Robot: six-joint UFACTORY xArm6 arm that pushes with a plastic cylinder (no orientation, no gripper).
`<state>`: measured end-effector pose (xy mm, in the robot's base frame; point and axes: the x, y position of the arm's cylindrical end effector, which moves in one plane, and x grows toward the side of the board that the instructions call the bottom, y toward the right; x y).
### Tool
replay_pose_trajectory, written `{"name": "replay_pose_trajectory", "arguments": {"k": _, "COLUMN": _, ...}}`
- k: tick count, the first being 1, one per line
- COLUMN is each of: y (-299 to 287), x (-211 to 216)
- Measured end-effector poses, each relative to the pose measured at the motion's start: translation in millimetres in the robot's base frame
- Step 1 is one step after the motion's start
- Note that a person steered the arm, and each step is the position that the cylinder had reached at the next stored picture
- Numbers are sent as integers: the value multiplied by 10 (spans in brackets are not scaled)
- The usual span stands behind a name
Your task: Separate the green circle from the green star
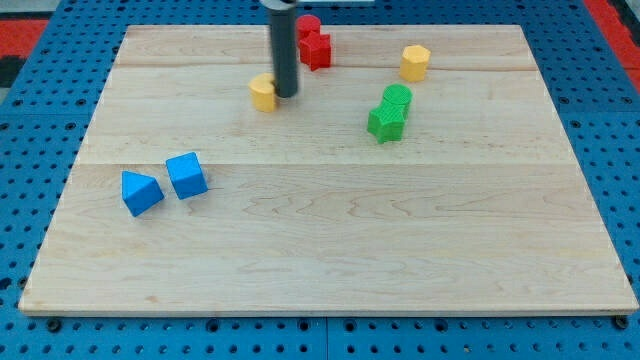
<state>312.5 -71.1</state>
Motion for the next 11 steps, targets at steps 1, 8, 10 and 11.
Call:
{"name": "replay_pose_trajectory", "arguments": {"k": 1, "y": -722, "x": 13}}
{"name": "replay_pose_trajectory", "arguments": {"k": 8, "y": -719, "x": 567}}
{"name": "replay_pose_trajectory", "arguments": {"k": 10, "y": 1654, "x": 1141}}
{"name": "replay_pose_trajectory", "arguments": {"k": 11, "y": 2114, "x": 751}}
